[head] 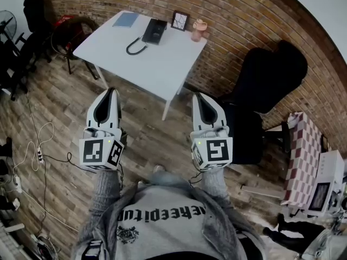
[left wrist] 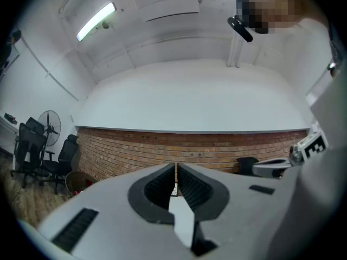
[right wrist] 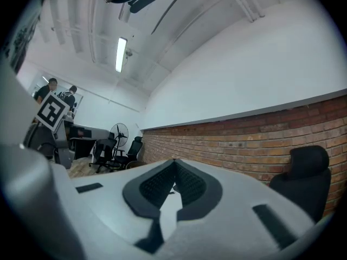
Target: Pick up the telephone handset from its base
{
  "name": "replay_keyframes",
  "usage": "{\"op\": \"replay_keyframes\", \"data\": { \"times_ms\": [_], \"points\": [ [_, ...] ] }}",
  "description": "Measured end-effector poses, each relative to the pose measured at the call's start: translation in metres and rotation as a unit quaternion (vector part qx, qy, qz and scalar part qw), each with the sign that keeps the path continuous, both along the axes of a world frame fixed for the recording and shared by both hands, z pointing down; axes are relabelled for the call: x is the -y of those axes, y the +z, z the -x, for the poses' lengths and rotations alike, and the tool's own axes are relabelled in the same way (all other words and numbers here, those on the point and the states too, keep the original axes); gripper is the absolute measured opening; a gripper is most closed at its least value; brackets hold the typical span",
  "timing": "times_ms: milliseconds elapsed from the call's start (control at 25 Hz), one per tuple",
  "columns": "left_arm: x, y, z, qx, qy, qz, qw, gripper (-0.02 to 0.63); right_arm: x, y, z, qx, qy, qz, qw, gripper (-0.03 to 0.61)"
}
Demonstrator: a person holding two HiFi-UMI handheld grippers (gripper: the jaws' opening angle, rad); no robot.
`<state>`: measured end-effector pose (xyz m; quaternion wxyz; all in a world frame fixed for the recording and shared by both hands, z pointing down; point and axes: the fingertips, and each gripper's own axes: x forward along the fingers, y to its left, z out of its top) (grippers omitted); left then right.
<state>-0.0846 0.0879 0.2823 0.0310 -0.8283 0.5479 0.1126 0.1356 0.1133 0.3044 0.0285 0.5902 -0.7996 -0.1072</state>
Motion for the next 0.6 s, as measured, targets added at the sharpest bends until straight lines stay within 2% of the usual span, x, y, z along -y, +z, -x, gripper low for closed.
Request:
{"op": "replay_keyframes", "data": {
  "times_ms": [360, 600],
  "points": [
    [0.018, -0.006, -0.019, -0.001, -0.014, -0.017, 0.9998, 0.015, 0.027, -0.002, -0.017, 0.02, -0.026, -0.013, 0.999, 0.003],
    [0.032, -0.01, -0.023, 0.002, -0.022, -0.006, 0.9997, 0.015, 0.044, -0.001, -0.016, 0.022, -0.036, -0.01, 0.999, 0.003]
  ]
}}
